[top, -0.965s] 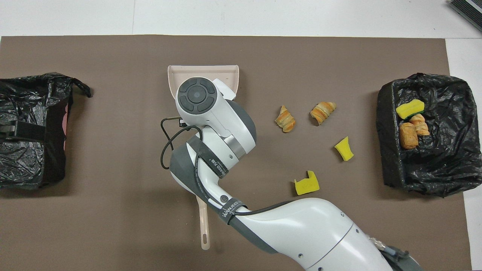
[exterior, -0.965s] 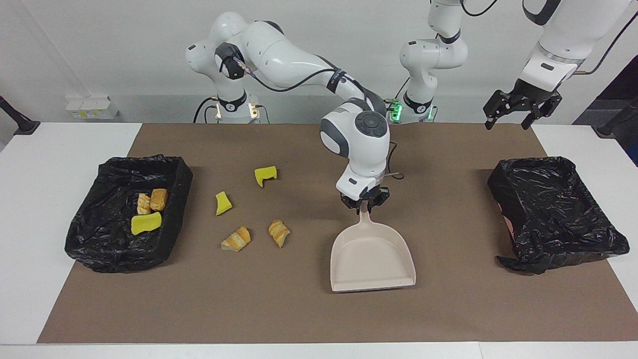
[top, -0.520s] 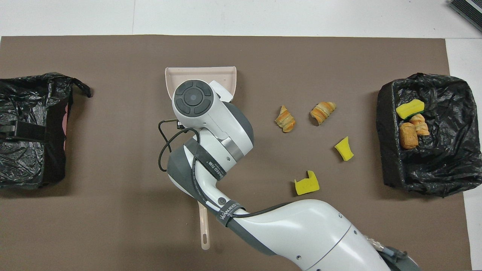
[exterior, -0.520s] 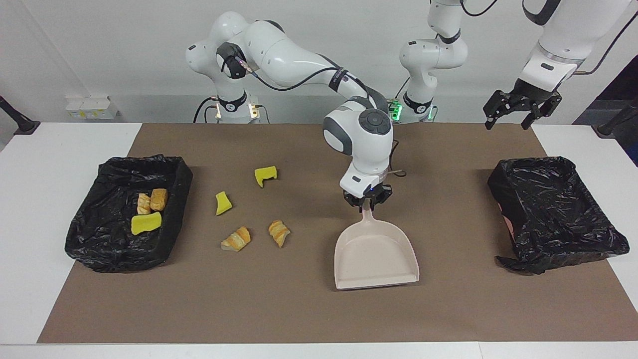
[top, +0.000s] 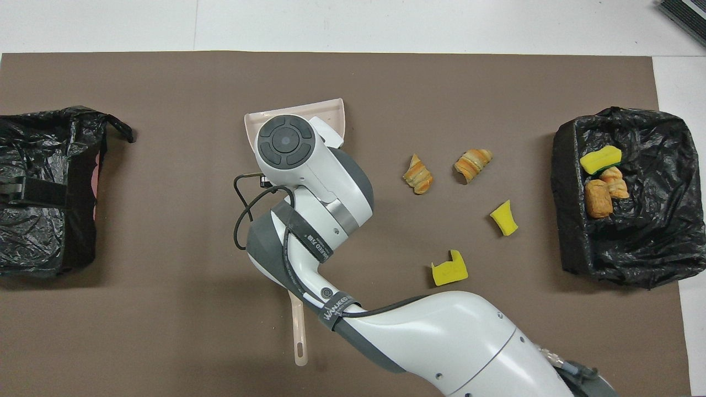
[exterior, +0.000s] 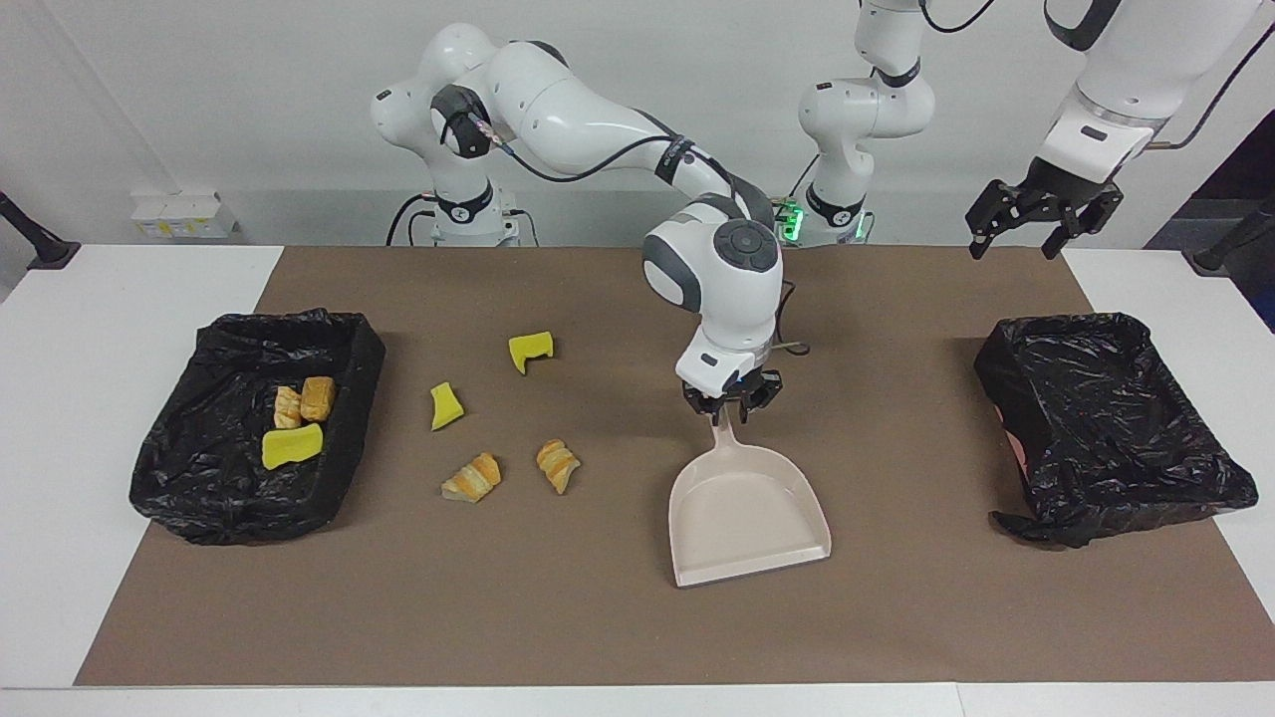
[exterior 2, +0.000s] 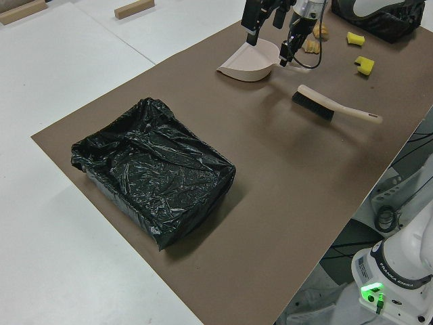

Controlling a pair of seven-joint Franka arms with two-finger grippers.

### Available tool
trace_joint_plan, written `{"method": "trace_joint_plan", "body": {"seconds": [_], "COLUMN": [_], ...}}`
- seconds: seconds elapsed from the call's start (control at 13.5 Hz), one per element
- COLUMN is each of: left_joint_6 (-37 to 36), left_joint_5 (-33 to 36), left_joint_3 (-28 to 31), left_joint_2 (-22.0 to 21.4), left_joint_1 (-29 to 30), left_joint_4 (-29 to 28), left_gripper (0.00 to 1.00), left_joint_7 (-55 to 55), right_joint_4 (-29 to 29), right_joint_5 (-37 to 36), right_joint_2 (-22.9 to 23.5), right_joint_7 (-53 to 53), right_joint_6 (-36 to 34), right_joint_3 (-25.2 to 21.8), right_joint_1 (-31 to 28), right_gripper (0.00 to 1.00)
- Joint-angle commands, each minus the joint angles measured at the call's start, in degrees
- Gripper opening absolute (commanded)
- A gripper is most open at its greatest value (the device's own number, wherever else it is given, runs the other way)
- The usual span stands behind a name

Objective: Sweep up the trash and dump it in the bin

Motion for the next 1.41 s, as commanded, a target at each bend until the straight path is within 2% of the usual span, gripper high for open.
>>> {"method": "trace_joint_plan", "body": {"seconds": [0.0,0.07,0.22,0.37,0.67,0.97,1.11,1.19,1.34], "left_joint_6": [-0.31,-0.22,-0.22,-0.31,-0.31,-0.31,-0.31,-0.22,-0.22], "left_joint_5": [0.48,0.48,0.48,0.48,0.48,0.48,0.48,0.48,0.48], "left_joint_3": [-0.52,-0.52,-0.52,-0.52,-0.52,-0.52,-0.52,-0.52,-0.52], "left_joint_2": [-0.08,-0.08,-0.08,-0.08,-0.08,-0.08,-0.08,-0.08,-0.08], "left_joint_1": [0.80,0.80,0.80,0.80,0.80,0.80,0.80,0.80,0.80], "left_joint_4": [0.27,0.27,0.27,0.27,0.27,0.27,0.27,0.27,0.27], "left_gripper": [1.00,1.00,1.00,1.00,1.00,1.00,1.00,1.00,1.00], "left_joint_7": [0.36,0.36,0.36,0.36,0.36,0.36,0.36,0.36,0.36], "right_joint_4": [0.53,0.53,-1.30,-5.77,-24.21,-37.85,-45.92,-49.01,-50.18], "right_joint_5": [1.37,2.07,3.56,3.48,3.48,3.48,3.57,3.92,4.80], "right_joint_2": [-1.21,-2.27,-4.81,-8.84,-23.86,-32.49,-36.36,-37.42,-36.56], "right_joint_7": [-0.25,-0.24,0.89,4.48,5.03,5.03,4.51,5.02,7.12], "right_joint_6": [-0.48,-0.57,-1.27,-1.27,-0.48,0.83,5.29,7.84,10.23], "right_joint_3": [0.47,0.39,0.39,0.39,0.47,0.56,0.74,0.91,0.83], "right_joint_1": [-0.84,-1.19,-1.10,-0.40,0.22,3.90,4.52,4.79,8.64], "right_gripper": [0.54,0.58,0.59,0.70,0.84,0.85,0.85,0.83,0.83]}}
